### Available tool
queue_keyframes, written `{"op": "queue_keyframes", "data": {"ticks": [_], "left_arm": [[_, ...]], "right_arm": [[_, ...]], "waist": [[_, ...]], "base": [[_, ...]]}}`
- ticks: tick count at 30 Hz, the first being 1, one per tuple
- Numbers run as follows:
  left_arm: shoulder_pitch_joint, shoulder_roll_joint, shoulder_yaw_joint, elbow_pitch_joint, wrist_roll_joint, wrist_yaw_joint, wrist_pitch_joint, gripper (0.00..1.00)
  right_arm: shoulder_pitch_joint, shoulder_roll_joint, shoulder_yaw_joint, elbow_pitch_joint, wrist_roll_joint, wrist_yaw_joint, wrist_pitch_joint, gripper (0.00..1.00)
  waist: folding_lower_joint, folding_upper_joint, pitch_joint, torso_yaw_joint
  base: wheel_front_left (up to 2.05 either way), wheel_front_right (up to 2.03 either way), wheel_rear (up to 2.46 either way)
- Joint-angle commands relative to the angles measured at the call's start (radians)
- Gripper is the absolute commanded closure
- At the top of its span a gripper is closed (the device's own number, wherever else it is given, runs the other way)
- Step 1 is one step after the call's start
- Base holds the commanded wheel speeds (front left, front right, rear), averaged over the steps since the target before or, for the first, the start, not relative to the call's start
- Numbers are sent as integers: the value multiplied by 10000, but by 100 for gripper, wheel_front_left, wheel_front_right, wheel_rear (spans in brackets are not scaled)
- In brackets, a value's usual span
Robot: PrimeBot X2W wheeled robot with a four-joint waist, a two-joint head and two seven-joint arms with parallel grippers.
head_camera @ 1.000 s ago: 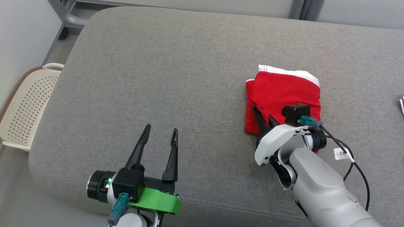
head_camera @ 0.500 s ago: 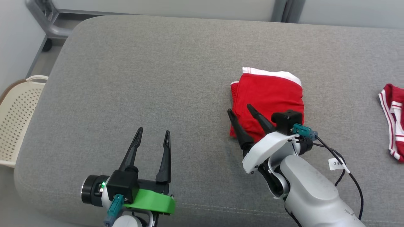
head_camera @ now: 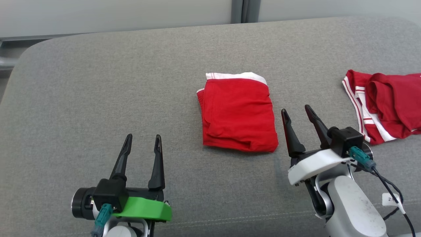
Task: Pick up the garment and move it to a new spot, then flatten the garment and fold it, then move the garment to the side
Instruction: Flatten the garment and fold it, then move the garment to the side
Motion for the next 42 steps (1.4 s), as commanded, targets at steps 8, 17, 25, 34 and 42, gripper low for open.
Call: {"op": "queue_keyframes", "data": {"ticks": [8, 17, 25, 34, 42], "left_arm": [[633, 15, 315, -12, -426, 303, -25, 0], [984, 15, 545, 29, -243, 158, -25, 0], [1180, 14, 458, 37, -299, 219, -25, 0], [996, 14, 342, 195, -252, 127, -27, 0], [612, 13, -72, 375, -254, 24, -25, 0]], "right_arm": [[1772, -11, -488, -1368, -235, -12, -23, 0], [2664, -17, -664, -1539, 43, -12, -23, 0], [2784, -14, -742, -1426, 81, -12, -23, 0], [2643, -14, -749, -1312, 320, -12, -23, 0], [875, -4, 90, 487, 4534, -9, -21, 0]], "waist": [[0, 0, -319, -848], [0, 0, -575, -937], [0, 0, -739, -894], [0, 0, -662, -679], [0, 0, -229, -6]], "base": [[0, 0, 0], [0, 0, 0], [0, 0, 0], [0, 0, 0], [0, 0, 0]]}}
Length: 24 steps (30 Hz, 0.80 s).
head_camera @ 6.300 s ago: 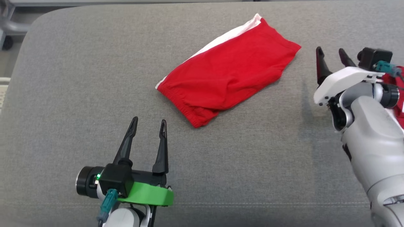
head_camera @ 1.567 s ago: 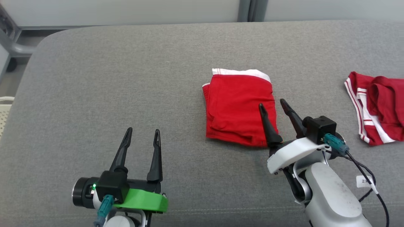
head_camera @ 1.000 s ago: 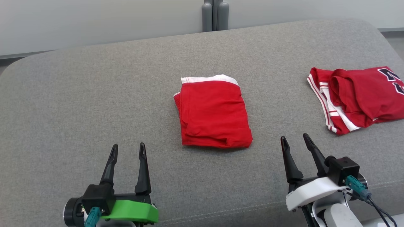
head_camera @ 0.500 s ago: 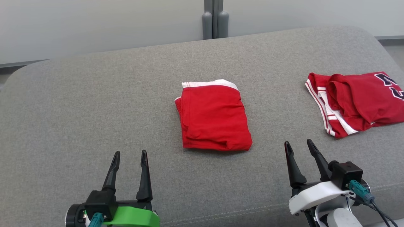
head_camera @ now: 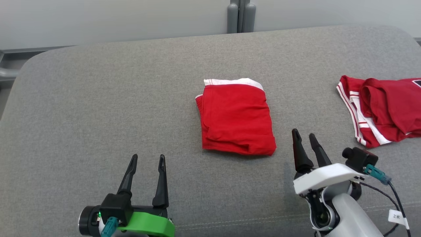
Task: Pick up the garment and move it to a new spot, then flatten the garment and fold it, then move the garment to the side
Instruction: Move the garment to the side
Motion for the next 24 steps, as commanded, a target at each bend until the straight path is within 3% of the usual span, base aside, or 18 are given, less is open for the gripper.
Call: {"op": "queue_keyframes", "data": {"ticks": [1, 6, 13, 23, 24], "left_arm": [[-183, 15, -81, 63, 62, -41, -25, 0], [-484, 15, -432, 221, 80, -166, -25, 0], [-726, 15, -654, 358, -43, -97, -25, 0], [-999, 15, -809, 425, -160, -110, -25, 0], [-1034, 15, -828, 429, -186, -101, -27, 0]], "right_arm": [[-390, 3, 281, 398, 515, -3, -18, 0], [-1965, -211, 825, 2357, 1879, -3, 4, 0], [-3517, -792, 1435, 4444, 2774, -3, 200, 0], [-4410, -834, 1686, 5863, 3881, -3, 408, 0], [-4436, -863, 1664, 5924, 4009, -3, 349, 10]], "waist": [[0, 0, 264, 341], [0, 0, 596, 940], [0, 0, 918, 1548], [0, 0, 1211, 1915], [0, 0, 1232, 1943]], "base": [[0, 0, 0], [0, 0, 0], [0, 0, 0], [0, 0, 0], [0, 0, 0]]}}
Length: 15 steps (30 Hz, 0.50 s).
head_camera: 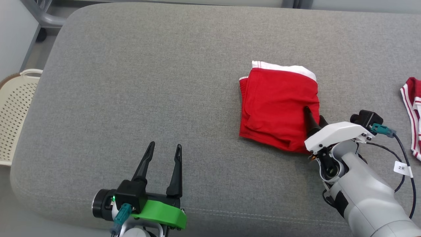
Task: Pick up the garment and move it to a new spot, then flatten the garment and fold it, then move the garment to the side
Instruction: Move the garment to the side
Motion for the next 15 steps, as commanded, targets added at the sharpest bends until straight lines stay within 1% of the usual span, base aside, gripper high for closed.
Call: {"op": "queue_keyframes", "data": {"ticks": [1, 2, 4, 5, 6, 12, 15], "left_arm": [[-162, 15, -9, 17, -71, 54, -25, 0], [-183, 15, -15, 27, -70, 65, -25, 0], [-207, 15, -16, 48, -99, 73, -27, 0], [-211, 15, -16, 59, -118, 83, -25, 0], [-215, 15, -21, 78, -138, 91, -25, 0], [-220, 15, -22, 121, -165, 111, -25, 0], [-167, 15, 43, 119, -131, 140, -25, 0]], "right_arm": [[-63, -54, -4, 63, 101, -3, -54, 53], [-59, -56, 50, 91, 139, -3, -78, 65], [-34, -63, 180, 151, 245, -3, -128, 91], [-39, -72, 246, 174, 290, -3, -141, 94], [-52, -93, 337, 174, 302, -3, -171, 100], [-170, -300, 879, -139, -19, -3, -347, 100], [-294, -571, 1082, -457, -666, -3, -396, 100]], "waist": [[0, 0, 80, 84], [0, 0, 93, 96], [0, 0, 108, 97], [0, 0, 115, 92], [0, 0, 121, 85], [0, 0, 68, -7], [0, 0, 16, -126]], "base": [[0, 0, 0], [0, 0, 0], [0, 0, 0], [0, 0, 0], [0, 0, 0], [0, 0, 0], [0, 0, 0]]}}
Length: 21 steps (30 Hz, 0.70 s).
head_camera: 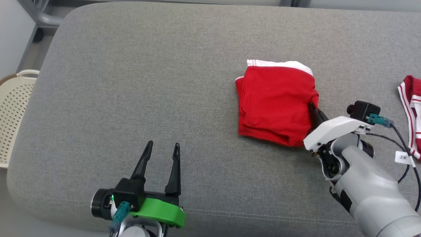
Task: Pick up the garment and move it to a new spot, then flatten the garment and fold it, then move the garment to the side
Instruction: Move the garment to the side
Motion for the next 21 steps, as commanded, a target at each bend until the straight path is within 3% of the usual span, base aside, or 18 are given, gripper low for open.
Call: {"op": "queue_keyframes", "data": {"ticks": [1, 11, 21], "left_arm": [[-38, 15, 48, -10, 35, 68, -25, 0], [-153, 15, 256, -85, -63, -80, -25, 0], [-360, 38, 484, -144, 473, -306, -27, 0]], "right_arm": [[-194, -266, -103, -283, -589, -1, -78, 100], [380, 115, -1659, -1320, -4118, -1, -65, 100], [709, 744, -2689, -2116, -5719, -1, -67, 100]], "waist": [[-1, 0, -40, -123], [-1, 0, 80, -1274], [-1, 0, 343, -2681]], "base": [[0, 0, 0], [0, 0, 0], [0, 0, 0]]}}
